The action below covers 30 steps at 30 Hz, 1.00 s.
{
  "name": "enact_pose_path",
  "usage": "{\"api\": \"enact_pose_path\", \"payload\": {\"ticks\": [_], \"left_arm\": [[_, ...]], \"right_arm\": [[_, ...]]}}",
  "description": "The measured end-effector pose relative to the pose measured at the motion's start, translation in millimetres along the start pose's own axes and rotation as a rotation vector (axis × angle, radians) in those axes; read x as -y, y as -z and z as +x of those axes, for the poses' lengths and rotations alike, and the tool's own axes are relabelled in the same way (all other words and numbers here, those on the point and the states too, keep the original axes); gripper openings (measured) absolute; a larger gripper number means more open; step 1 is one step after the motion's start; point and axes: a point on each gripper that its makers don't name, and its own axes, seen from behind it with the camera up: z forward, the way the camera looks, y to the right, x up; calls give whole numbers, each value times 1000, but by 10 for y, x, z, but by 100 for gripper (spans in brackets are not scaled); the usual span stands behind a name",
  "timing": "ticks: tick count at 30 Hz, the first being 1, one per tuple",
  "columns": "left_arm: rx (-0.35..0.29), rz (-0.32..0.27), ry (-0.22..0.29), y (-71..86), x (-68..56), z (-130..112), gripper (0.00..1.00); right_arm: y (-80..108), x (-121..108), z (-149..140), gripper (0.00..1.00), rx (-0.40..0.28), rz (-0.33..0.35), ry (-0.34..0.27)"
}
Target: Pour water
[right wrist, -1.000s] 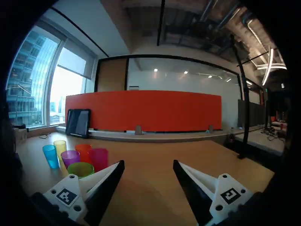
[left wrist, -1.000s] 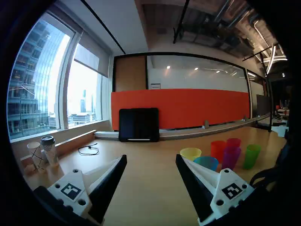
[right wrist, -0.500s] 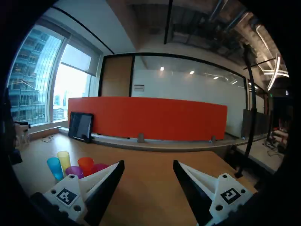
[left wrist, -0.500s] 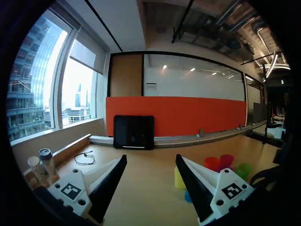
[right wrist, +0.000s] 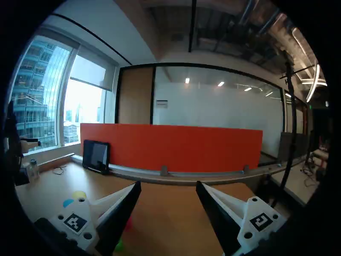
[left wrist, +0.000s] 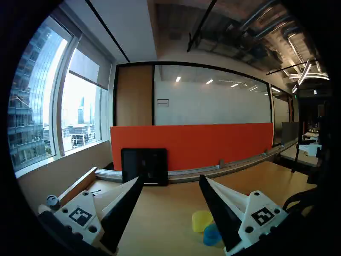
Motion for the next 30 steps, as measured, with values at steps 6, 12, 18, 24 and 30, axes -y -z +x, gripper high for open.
{"api": "enact_pose_path", "payload": {"ticks": [6,12,18,24,30], "left_arm": [[-6,-51,-4,-83,-82,175,96],[6,-106,-37,-145,-173,130,96],[14,-170,-64,-179,-301,103,96],[13,-247,-75,-175,-455,122,96],[10,-300,-95,-143,-559,113,96]], "right_arm": [[-27,6,139,100,-11,26,-19],[-41,73,133,100,-4,82,-12],[-25,224,212,100,-21,168,6],[42,484,235,100,-19,291,32],[78,618,189,100,3,365,41]]}}
